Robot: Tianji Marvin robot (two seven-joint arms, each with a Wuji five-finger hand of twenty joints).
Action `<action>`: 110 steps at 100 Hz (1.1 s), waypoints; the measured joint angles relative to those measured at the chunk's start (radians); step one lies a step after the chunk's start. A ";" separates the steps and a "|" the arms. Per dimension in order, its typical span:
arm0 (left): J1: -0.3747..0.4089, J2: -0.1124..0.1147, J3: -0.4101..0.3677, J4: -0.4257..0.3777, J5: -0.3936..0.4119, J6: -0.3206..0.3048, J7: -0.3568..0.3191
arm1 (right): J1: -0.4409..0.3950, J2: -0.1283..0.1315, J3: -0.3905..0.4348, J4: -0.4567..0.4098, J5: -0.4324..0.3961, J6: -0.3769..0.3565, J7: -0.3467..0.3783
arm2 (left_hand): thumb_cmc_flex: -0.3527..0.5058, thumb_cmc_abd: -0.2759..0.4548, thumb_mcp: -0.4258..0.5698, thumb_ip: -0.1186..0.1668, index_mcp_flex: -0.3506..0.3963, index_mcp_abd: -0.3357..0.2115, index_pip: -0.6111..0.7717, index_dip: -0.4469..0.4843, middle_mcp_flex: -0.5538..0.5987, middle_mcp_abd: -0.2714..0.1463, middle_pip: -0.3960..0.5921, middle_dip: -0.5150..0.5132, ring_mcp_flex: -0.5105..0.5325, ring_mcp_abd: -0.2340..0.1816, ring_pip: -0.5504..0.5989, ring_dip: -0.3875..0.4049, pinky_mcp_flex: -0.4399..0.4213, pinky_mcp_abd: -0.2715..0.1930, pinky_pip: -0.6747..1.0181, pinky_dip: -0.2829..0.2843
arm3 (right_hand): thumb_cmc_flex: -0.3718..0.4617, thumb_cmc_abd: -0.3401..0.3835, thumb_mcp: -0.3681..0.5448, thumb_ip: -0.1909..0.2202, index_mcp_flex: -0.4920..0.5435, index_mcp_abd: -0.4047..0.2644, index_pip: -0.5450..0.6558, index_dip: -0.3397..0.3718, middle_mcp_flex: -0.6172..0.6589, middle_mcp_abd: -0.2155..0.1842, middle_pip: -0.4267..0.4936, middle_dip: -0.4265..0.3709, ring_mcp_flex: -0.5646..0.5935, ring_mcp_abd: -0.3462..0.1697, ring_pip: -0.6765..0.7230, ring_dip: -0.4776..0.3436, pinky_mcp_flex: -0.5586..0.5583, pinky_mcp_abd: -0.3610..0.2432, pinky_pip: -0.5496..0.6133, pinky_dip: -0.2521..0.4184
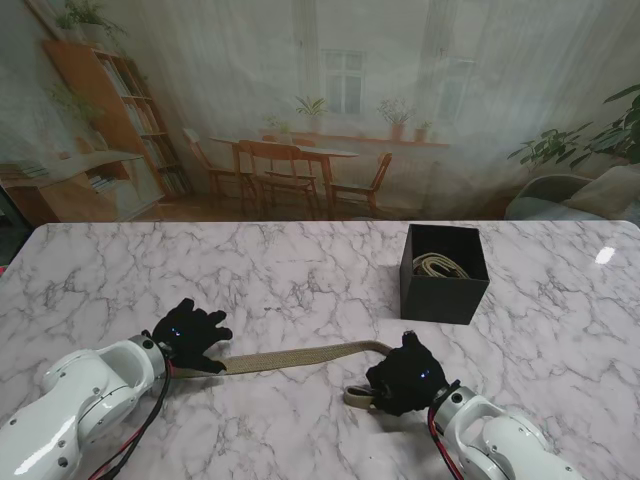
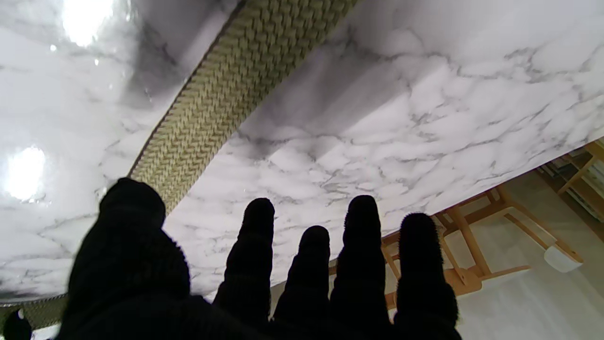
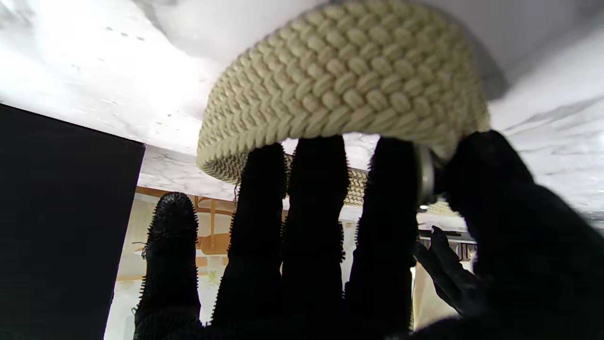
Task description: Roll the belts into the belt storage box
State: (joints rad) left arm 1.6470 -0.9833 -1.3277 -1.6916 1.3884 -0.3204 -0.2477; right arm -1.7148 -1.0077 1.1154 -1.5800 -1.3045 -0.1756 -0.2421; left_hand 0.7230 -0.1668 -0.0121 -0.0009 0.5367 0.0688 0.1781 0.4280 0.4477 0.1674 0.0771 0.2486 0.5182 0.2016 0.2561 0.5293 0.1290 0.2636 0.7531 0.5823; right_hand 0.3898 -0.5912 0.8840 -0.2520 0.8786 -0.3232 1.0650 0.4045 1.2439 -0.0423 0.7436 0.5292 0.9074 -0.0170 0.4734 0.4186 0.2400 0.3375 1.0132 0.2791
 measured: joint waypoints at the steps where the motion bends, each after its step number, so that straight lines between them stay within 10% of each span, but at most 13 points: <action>1: 0.000 0.000 0.000 -0.001 -0.001 0.000 0.002 | 0.001 0.000 -0.001 0.002 0.000 0.000 -0.002 | 0.000 0.000 0.000 0.000 0.000 0.000 0.000 0.000 0.000 0.000 0.000 0.000 0.000 0.000 0.000 0.000 0.000 0.000 0.000 0.000 | 0.000 0.000 0.002 0.000 -0.001 0.000 0.000 0.000 0.002 0.000 0.004 0.005 0.007 -0.003 0.000 0.001 0.003 0.000 0.000 0.000; 51: -0.051 0.001 0.064 0.019 -0.042 0.003 -0.094 | 0.040 -0.001 -0.020 0.072 0.011 -0.042 -0.107 | 0.000 -0.064 0.001 0.000 0.011 -0.001 0.016 0.020 0.038 -0.001 0.024 0.022 0.006 0.000 0.000 0.003 0.002 0.000 0.000 0.003 | 0.074 -0.001 0.083 -0.020 -0.144 0.036 0.041 -0.056 0.081 -0.048 0.067 0.006 0.071 -0.047 -0.001 0.011 0.050 -0.016 0.018 0.001; 64: -0.053 0.004 0.070 0.023 0.019 -0.005 -0.092 | 0.040 -0.001 -0.020 0.072 0.009 -0.039 -0.105 | 0.107 -0.071 0.024 0.000 0.131 -0.038 0.097 0.072 0.038 -0.001 0.024 0.045 0.006 -0.014 0.000 0.012 0.009 -0.002 0.006 0.016 | 0.074 0.006 0.083 -0.020 -0.149 0.036 0.041 -0.056 0.069 -0.048 0.074 0.005 0.055 -0.047 -0.001 0.011 0.050 -0.016 0.018 0.001; 110: -0.073 0.008 0.095 0.060 0.024 0.027 -0.072 | 0.040 -0.001 -0.022 0.072 0.009 -0.027 -0.103 | 0.112 -0.085 0.020 0.000 0.027 0.047 0.043 0.052 0.011 0.001 0.043 0.079 -0.011 -0.020 0.011 0.044 0.016 -0.025 0.056 0.027 | 0.074 0.007 0.084 -0.020 -0.154 0.037 0.050 -0.056 0.069 -0.048 0.074 -0.007 0.055 -0.046 -0.001 0.011 0.046 -0.016 0.018 0.001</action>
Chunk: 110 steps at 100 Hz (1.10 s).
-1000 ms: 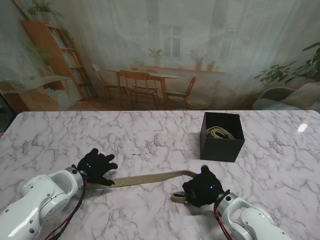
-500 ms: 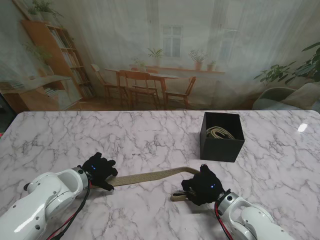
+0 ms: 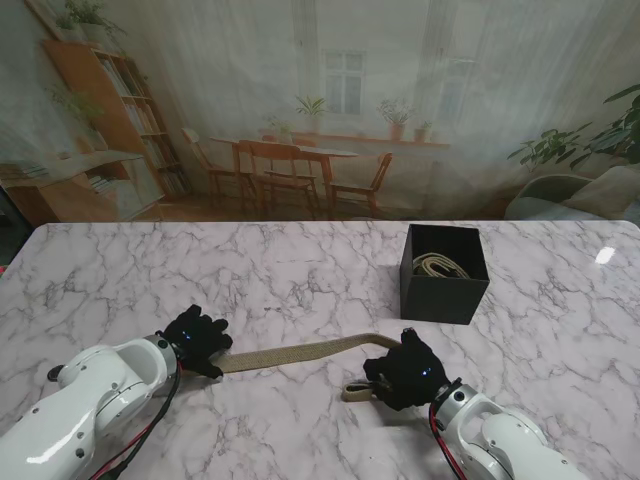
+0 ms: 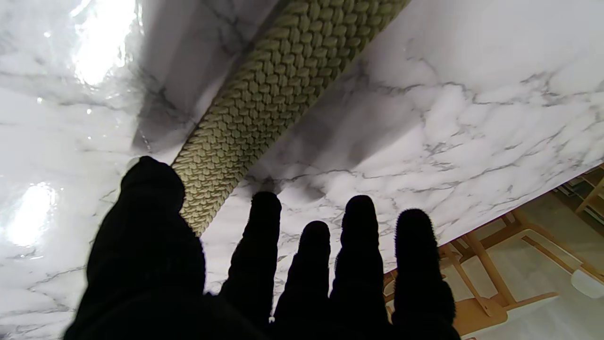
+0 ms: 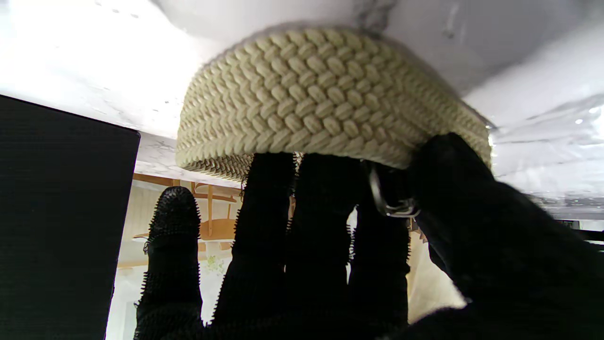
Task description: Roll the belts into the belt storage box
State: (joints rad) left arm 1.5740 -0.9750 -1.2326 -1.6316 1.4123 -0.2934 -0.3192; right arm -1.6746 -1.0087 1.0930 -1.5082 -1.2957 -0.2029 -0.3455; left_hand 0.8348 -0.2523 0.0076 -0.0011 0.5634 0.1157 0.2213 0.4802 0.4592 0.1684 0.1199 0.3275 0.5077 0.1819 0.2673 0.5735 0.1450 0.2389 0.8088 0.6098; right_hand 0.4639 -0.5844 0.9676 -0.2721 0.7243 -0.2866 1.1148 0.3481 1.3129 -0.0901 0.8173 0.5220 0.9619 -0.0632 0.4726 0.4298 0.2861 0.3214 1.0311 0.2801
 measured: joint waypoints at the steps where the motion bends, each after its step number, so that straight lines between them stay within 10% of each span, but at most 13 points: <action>1: -0.001 0.000 0.001 0.001 0.000 0.000 0.000 | 0.000 0.000 0.000 0.000 0.000 0.001 0.000 | 0.000 0.000 0.000 0.000 0.000 0.003 0.005 0.010 0.000 0.000 0.000 0.001 0.000 0.000 0.000 0.004 0.000 0.000 0.000 0.000 | 0.000 0.000 0.000 0.000 0.000 0.000 0.000 0.000 0.000 0.000 0.000 0.000 0.000 0.000 0.000 0.000 -0.001 0.000 0.000 0.000; 26: -0.040 0.004 0.050 0.030 -0.004 0.005 -0.006 | 0.000 0.000 -0.004 0.000 0.000 0.019 -0.003 | 0.127 -0.050 0.033 -0.011 -0.001 -0.067 0.544 0.514 -0.007 -0.003 0.092 0.090 0.003 -0.005 0.029 0.030 0.015 -0.015 0.038 0.009 | 0.000 0.000 0.000 0.000 -0.003 0.000 0.000 0.000 -0.036 0.000 0.000 -0.012 -0.029 0.013 0.000 0.000 -0.014 0.000 0.000 0.000; 47: -0.032 0.000 0.029 0.028 -0.036 0.003 -0.014 | -0.003 -0.003 -0.004 0.002 0.005 0.031 -0.011 | 0.175 -0.107 0.060 -0.012 0.002 -0.039 0.708 0.490 0.268 -0.031 0.170 0.138 0.219 -0.001 0.103 0.045 0.144 -0.015 0.141 0.010 | 0.000 0.010 0.000 0.000 -0.007 0.000 0.002 0.000 -0.210 0.018 -0.054 -0.018 -0.148 0.060 0.005 -0.006 -0.064 0.003 0.000 0.000; 74: 0.059 -0.008 -0.067 -0.007 -0.024 -0.007 0.015 | -0.020 -0.013 0.003 -0.008 0.052 0.054 0.005 | 0.195 -0.116 0.150 -0.010 0.015 -0.036 0.752 0.480 0.395 -0.036 0.219 0.245 0.318 0.008 0.143 0.055 0.218 -0.015 0.202 0.010 | 0.000 0.021 0.027 0.000 -0.005 0.062 0.017 0.029 -0.820 0.233 -0.095 -0.012 -0.408 0.147 0.070 -0.001 -0.101 0.026 0.013 0.026; 110: 0.166 -0.008 -0.168 -0.086 0.021 -0.065 0.001 | -0.028 -0.021 0.002 -0.018 0.064 0.103 0.013 | 0.207 -0.116 0.153 -0.010 0.016 -0.046 0.753 0.468 0.395 -0.051 0.218 0.245 0.318 0.008 0.143 0.056 0.219 -0.024 0.202 0.009 | 0.000 0.018 0.078 0.000 0.028 0.189 0.130 -0.135 -0.901 0.421 -0.290 -0.238 -0.409 0.308 -0.171 -0.203 -0.074 0.056 0.002 0.022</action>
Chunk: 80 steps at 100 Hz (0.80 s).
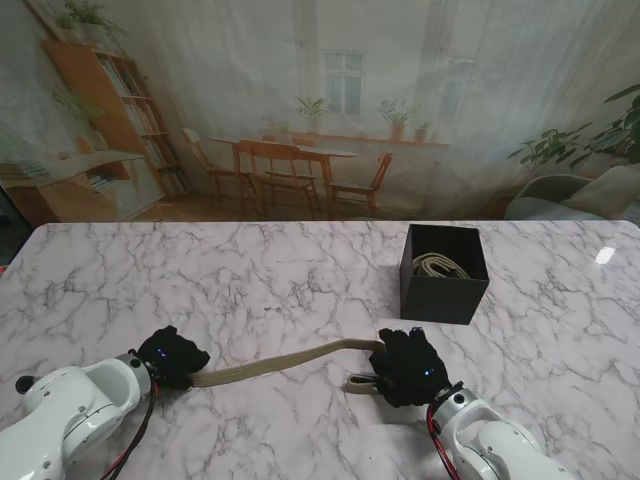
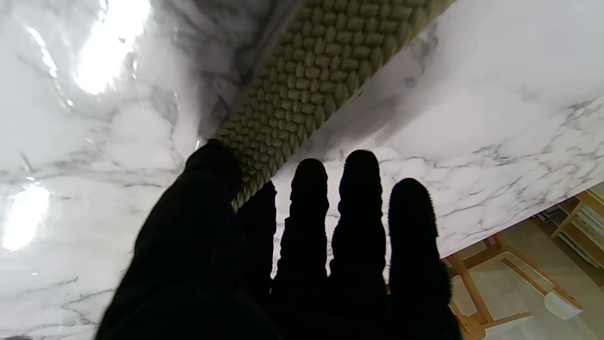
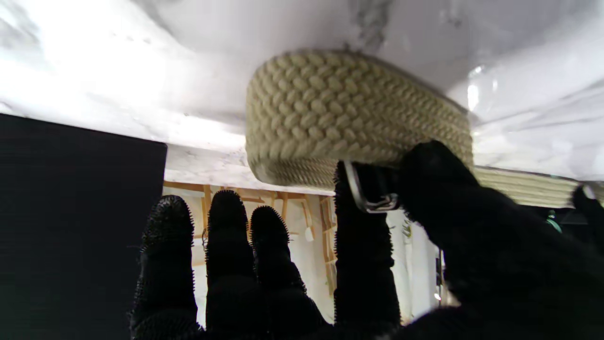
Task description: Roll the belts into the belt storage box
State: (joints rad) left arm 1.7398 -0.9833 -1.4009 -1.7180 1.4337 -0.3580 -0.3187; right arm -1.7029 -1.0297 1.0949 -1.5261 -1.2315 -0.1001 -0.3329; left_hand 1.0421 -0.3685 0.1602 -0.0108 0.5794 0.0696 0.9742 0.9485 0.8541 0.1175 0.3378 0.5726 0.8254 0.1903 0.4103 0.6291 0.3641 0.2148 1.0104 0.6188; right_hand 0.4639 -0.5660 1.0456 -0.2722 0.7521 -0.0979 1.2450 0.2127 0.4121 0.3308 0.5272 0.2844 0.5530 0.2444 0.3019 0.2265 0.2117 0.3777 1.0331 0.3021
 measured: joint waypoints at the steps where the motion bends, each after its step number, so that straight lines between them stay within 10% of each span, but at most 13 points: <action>1: 0.003 0.000 -0.003 -0.002 0.001 -0.001 0.000 | 0.000 0.000 0.000 -0.001 0.001 0.004 0.004 | 0.000 0.000 0.000 0.000 0.000 0.000 0.000 0.000 0.000 0.000 0.000 0.000 0.000 0.000 0.000 0.000 0.000 0.000 0.000 0.000 | 0.000 0.000 0.000 0.000 0.000 0.007 0.004 0.000 0.002 0.003 -0.006 -0.003 0.014 0.003 0.000 0.000 0.006 0.004 0.000 -0.002; 19: 0.047 0.000 -0.037 -0.023 0.012 -0.011 0.010 | 0.003 -0.005 -0.023 -0.005 0.030 0.119 0.029 | 0.000 0.000 0.000 0.000 0.000 -0.001 0.000 0.000 0.000 0.000 0.000 0.000 0.000 0.000 0.000 0.000 0.000 0.000 0.000 -0.007 | 0.039 0.012 -0.004 -0.012 -0.034 0.061 0.037 0.000 0.210 -0.061 -0.006 -0.002 0.256 -0.036 0.029 0.014 0.183 0.009 0.086 0.015; 36: 0.065 -0.001 -0.056 -0.028 0.011 -0.011 0.027 | 0.013 -0.015 -0.041 0.009 0.041 0.161 0.004 | 0.000 0.000 0.000 0.000 0.000 -0.001 0.000 0.000 0.000 -0.001 0.000 0.000 0.000 0.000 0.000 0.000 -0.009 0.000 0.000 -0.011 | 0.061 0.015 -0.032 -0.012 -0.057 0.065 0.072 -0.001 0.545 -0.180 0.088 0.043 0.512 -0.138 0.246 0.186 0.344 -0.064 0.262 0.125; 61: 0.083 -0.003 -0.082 -0.029 0.011 -0.012 0.083 | 0.023 -0.021 -0.052 0.030 0.040 0.187 -0.035 | 0.000 0.000 0.000 0.000 0.000 -0.001 0.000 0.000 0.000 -0.001 0.000 -0.003 -0.001 0.000 0.000 0.000 -0.014 0.000 0.000 -0.012 | 0.061 0.015 -0.056 -0.012 -0.064 0.034 0.085 0.044 0.807 -0.242 0.162 0.105 0.717 -0.161 0.447 0.336 0.500 -0.095 0.363 0.159; 74: 0.093 -0.005 -0.098 -0.036 0.011 -0.011 0.088 | 0.035 -0.021 -0.059 0.048 0.038 0.176 -0.057 | -0.001 0.001 -0.005 0.000 0.000 -0.002 -0.004 -0.012 0.000 -0.001 -0.001 -0.067 -0.001 0.000 0.000 0.000 -0.024 0.000 0.000 -0.012 | 0.073 0.014 -0.051 -0.009 -0.146 0.033 -0.101 0.029 0.875 -0.281 0.187 0.115 0.741 -0.182 0.539 0.371 0.524 -0.121 0.381 0.159; 80: 0.096 -0.005 -0.102 -0.036 0.011 -0.009 0.103 | 0.041 -0.021 -0.062 0.055 0.036 0.167 -0.062 | -0.002 0.002 -0.030 0.000 0.021 -0.002 -0.035 -0.043 0.000 -0.001 -0.001 -0.084 -0.002 0.000 0.000 0.000 -0.033 0.000 0.000 -0.012 | 0.072 0.015 -0.029 0.068 -0.234 0.033 -0.309 0.029 0.896 -0.285 0.193 0.115 0.744 -0.182 0.567 0.373 0.525 -0.121 0.383 0.159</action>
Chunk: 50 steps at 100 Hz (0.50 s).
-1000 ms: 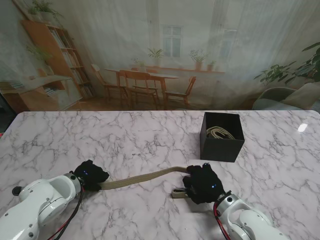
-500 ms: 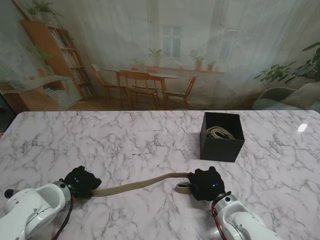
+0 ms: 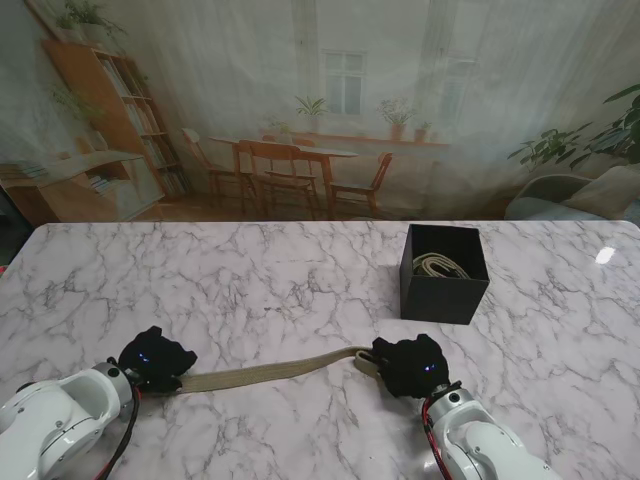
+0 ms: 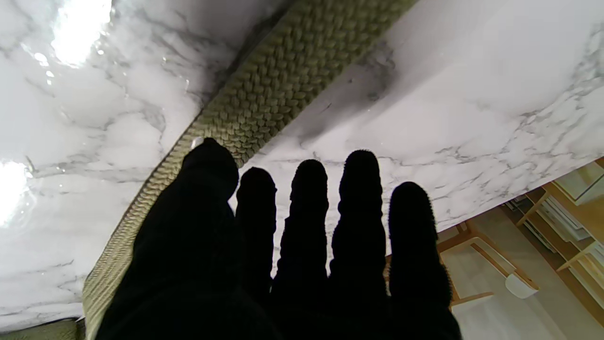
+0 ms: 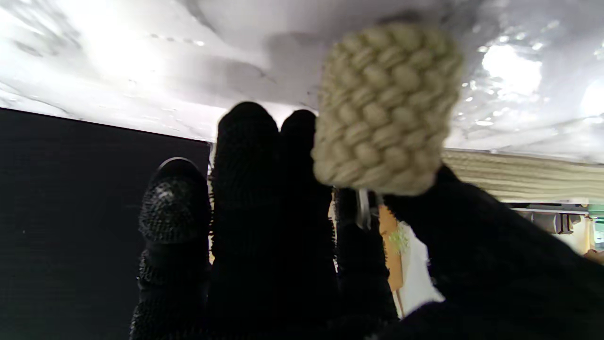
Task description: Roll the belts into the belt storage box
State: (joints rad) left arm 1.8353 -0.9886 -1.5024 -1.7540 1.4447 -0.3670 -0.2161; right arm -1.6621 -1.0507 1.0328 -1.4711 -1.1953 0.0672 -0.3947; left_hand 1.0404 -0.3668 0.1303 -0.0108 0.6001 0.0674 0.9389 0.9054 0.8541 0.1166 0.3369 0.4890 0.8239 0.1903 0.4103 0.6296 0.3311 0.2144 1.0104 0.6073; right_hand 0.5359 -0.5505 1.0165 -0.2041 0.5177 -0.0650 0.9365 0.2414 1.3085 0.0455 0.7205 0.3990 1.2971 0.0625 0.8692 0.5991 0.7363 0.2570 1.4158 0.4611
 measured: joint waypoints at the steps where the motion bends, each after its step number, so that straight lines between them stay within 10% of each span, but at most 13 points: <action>1: 0.000 0.000 -0.001 0.000 0.000 0.000 0.003 | 0.001 0.000 -0.001 0.001 0.000 -0.002 -0.001 | 0.000 0.000 0.000 0.000 0.001 0.000 -0.008 -0.012 0.000 0.000 0.000 -0.002 0.000 0.000 0.000 0.000 -0.001 0.000 0.000 0.000 | 0.000 0.002 0.003 0.010 -0.023 -0.001 -0.026 0.000 0.008 -0.001 0.001 0.000 0.000 0.000 0.004 0.000 0.000 0.000 0.000 0.000; 11: 0.004 -0.001 -0.006 0.000 0.000 0.001 0.043 | 0.009 0.000 -0.003 0.015 0.004 -0.024 -0.008 | -0.001 0.012 -0.013 0.000 0.001 -0.001 -0.057 -0.060 0.000 0.001 0.000 -0.014 -0.014 0.003 0.000 0.000 -0.013 0.000 0.000 0.000 | 0.029 0.030 0.009 0.036 -0.220 -0.166 -0.131 0.011 0.059 -0.007 0.001 0.000 0.001 0.009 0.047 0.002 0.001 0.013 0.000 0.000; 25: 0.008 -0.002 -0.014 -0.009 0.000 -0.005 0.089 | 0.018 0.002 -0.008 0.025 0.005 -0.048 -0.012 | -0.001 0.025 -0.032 0.000 0.001 -0.002 -0.102 -0.097 0.000 0.001 -0.014 -0.026 -0.029 0.005 0.000 0.000 -0.022 0.000 0.000 0.000 | 0.050 0.048 0.014 0.037 -0.237 -0.297 -0.144 0.023 0.070 -0.007 0.002 0.001 0.001 0.013 0.071 0.002 0.013 0.026 0.000 0.000; 43: 0.010 -0.004 -0.017 -0.042 0.002 -0.023 0.124 | 0.021 0.004 -0.003 0.025 0.004 -0.089 -0.001 | -0.002 0.048 -0.037 0.000 0.008 -0.008 -0.132 -0.119 -0.014 0.002 -0.020 -0.030 -0.033 0.005 0.000 0.000 -0.025 0.000 0.000 0.000 | 0.050 0.049 0.014 0.045 -0.111 -0.304 -0.161 0.024 0.081 -0.003 0.002 0.012 0.001 0.018 0.071 0.001 0.013 0.027 0.000 0.000; 50: 0.011 -0.005 -0.018 -0.051 0.004 -0.025 0.145 | 0.021 0.005 -0.001 0.024 0.004 -0.098 0.001 | -0.002 0.051 -0.042 0.000 0.021 -0.010 -0.150 -0.127 -0.014 0.002 -0.021 -0.036 -0.034 0.005 0.000 0.000 -0.027 0.000 0.000 0.000 | 0.050 0.049 0.015 0.045 -0.168 -0.180 -0.158 0.025 0.083 -0.004 0.002 0.013 0.001 0.018 0.071 0.001 0.013 0.027 0.000 -0.001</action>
State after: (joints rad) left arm 1.8465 -0.9936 -1.5208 -1.8048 1.4491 -0.3916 -0.0716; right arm -1.6415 -1.0462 1.0321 -1.4474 -1.1910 -0.0304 -0.3939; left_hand 1.0386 -0.3158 0.0883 -0.0108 0.6211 0.0572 0.7890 0.7784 0.8398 0.1184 0.3162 0.4526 0.7900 0.1955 0.4103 0.6297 0.3045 0.2144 1.0104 0.6073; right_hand 0.5861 -0.5011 1.0315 -0.1592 0.3496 -0.2453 0.7786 0.2660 1.3910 0.0411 0.7224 0.4120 1.2980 0.0804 0.9407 0.6005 0.7497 0.2839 1.4161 0.4606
